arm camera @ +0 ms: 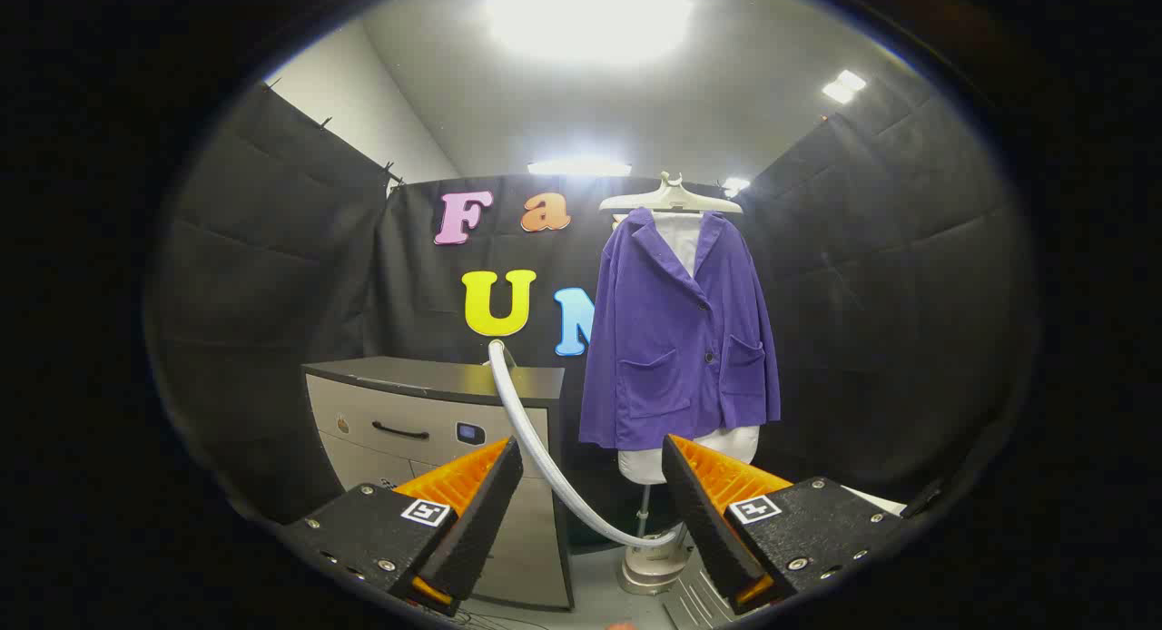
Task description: Iron the clothes twice with a garment steamer, once on the left side and once on the right side.
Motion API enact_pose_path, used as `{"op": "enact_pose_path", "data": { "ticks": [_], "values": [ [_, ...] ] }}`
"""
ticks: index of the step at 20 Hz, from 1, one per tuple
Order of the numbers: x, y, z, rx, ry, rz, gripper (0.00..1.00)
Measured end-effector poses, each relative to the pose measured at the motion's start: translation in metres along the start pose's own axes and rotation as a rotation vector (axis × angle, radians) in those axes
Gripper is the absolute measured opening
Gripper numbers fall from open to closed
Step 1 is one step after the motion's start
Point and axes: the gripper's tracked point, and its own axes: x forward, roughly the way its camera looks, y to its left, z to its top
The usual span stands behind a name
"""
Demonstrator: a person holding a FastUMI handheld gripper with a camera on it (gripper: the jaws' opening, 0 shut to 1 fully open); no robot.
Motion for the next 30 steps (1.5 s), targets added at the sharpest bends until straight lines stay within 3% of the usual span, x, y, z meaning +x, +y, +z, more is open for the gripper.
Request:
{"op": "enact_pose_path", "data": {
  "ticks": [17,24,30],
  "values": [
    [0.000,-0.002,0.013,0.000,-0.027,-0.035,0.95],
    [0.033,-0.031,0.057,-0.015,-0.089,-0.069,0.95],
    [0.080,-0.035,0.084,0.030,-0.054,0.007,0.95]
  ]
}}
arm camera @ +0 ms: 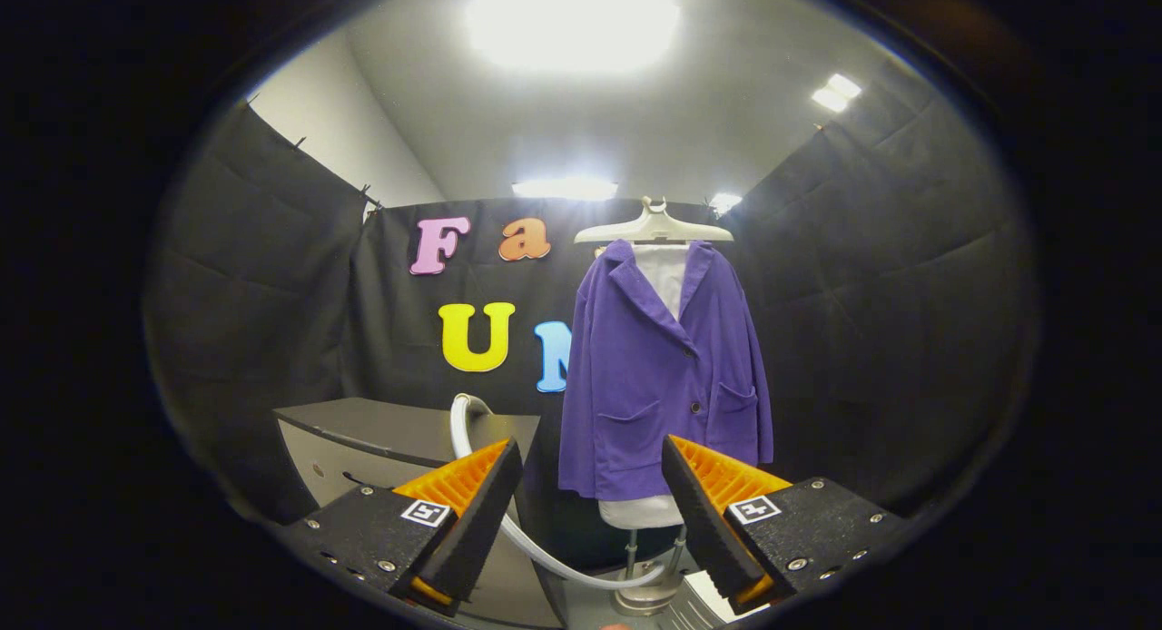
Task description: Iron the clothes twice with a garment steamer, once on the left side and once on the right side.
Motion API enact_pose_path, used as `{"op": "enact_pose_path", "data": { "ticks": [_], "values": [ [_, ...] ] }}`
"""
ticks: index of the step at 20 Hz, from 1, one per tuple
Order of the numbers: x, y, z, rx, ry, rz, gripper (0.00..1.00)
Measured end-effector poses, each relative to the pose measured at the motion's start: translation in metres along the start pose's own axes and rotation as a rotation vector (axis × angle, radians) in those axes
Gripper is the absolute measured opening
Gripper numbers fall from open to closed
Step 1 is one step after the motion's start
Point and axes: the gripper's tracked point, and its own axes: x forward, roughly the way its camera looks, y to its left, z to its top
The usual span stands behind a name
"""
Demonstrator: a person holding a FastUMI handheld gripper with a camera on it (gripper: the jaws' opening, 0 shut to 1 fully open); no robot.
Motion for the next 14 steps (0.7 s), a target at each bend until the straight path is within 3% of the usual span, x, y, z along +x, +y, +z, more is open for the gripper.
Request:
{"op": "enact_pose_path", "data": {
  "ticks": [9,14],
  "values": [
    [0.093,0.062,0.047,0.004,-0.019,0.211,0.95],
    [0.151,0.095,0.067,-0.031,-0.012,0.283,0.95]
  ]
}}
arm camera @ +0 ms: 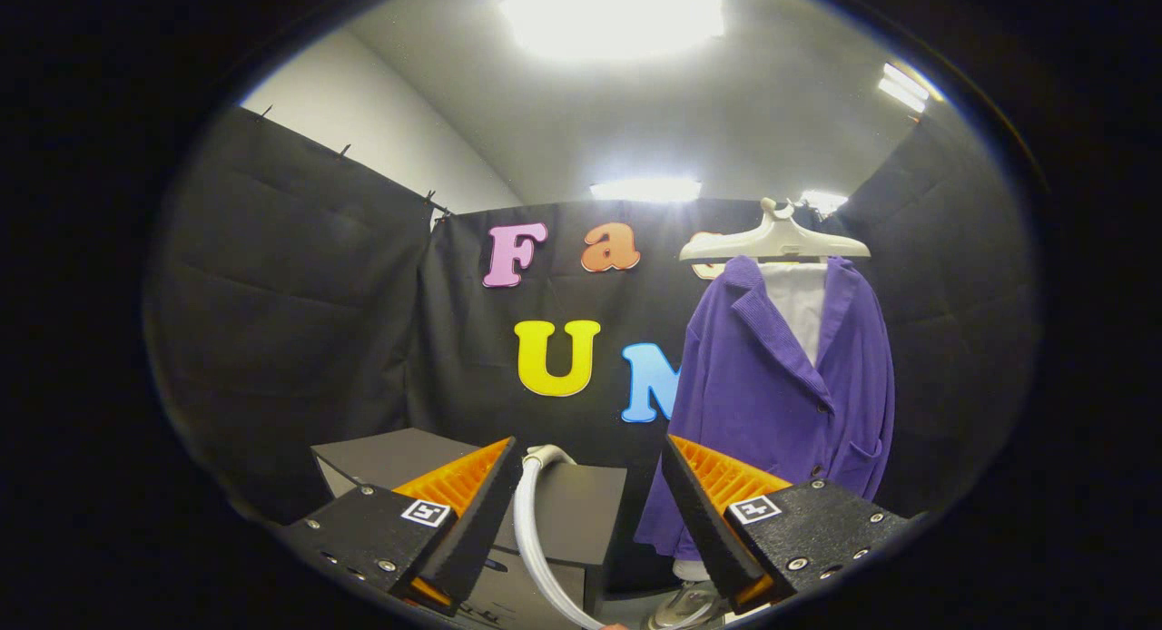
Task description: Iron the clothes twice with a garment steamer, once on the left side and once on the right side.
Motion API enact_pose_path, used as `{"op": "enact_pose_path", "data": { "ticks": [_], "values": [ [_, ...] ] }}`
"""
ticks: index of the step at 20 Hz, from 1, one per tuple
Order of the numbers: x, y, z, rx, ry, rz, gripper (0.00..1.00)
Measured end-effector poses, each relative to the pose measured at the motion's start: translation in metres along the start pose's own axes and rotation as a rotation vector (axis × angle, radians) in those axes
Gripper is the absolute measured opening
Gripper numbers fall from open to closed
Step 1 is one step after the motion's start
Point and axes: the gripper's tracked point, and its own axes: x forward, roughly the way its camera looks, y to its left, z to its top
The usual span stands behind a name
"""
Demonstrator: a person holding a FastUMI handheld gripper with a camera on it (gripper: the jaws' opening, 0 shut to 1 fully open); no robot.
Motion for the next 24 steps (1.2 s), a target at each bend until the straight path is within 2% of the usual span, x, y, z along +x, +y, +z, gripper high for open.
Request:
{"op": "enact_pose_path", "data": {
  "ticks": [6,14,24],
  "values": [
    [0.077,0.012,-0.003,0.043,0.087,0.074,0.95],
    [0.176,0.034,-0.029,0.161,0.302,0.143,0.95],
    [0.269,0.069,-0.102,0.266,0.606,0.160,0.96]
  ]
}}
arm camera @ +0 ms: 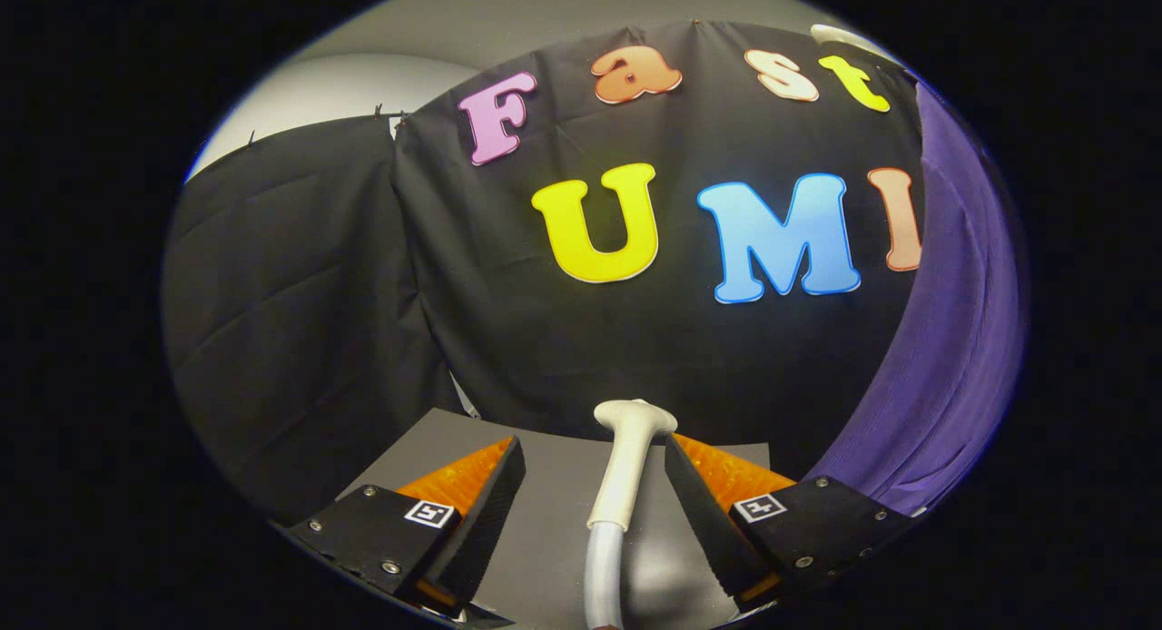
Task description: Iron the clothes twice with a garment steamer, once on the left side and once on the right side.
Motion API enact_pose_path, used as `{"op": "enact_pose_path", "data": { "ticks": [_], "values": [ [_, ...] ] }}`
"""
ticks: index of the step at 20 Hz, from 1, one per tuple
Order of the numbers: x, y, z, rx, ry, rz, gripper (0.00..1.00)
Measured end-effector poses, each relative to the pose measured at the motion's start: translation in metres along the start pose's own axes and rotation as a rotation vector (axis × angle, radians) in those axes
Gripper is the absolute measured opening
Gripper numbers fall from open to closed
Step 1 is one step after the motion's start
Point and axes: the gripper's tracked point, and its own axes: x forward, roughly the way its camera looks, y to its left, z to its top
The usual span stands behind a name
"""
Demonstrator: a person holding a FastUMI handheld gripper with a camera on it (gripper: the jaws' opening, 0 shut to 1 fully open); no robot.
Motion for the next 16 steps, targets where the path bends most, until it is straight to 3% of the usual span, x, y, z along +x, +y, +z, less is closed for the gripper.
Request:
{"op": "enact_pose_path", "data": {
  "ticks": [8,16],
  "values": [
    [0.066,-0.018,-0.056,0.016,0.241,-0.075,0.96],
    [0.094,-0.027,-0.077,0.106,0.358,-0.096,0.88]
  ]
}}
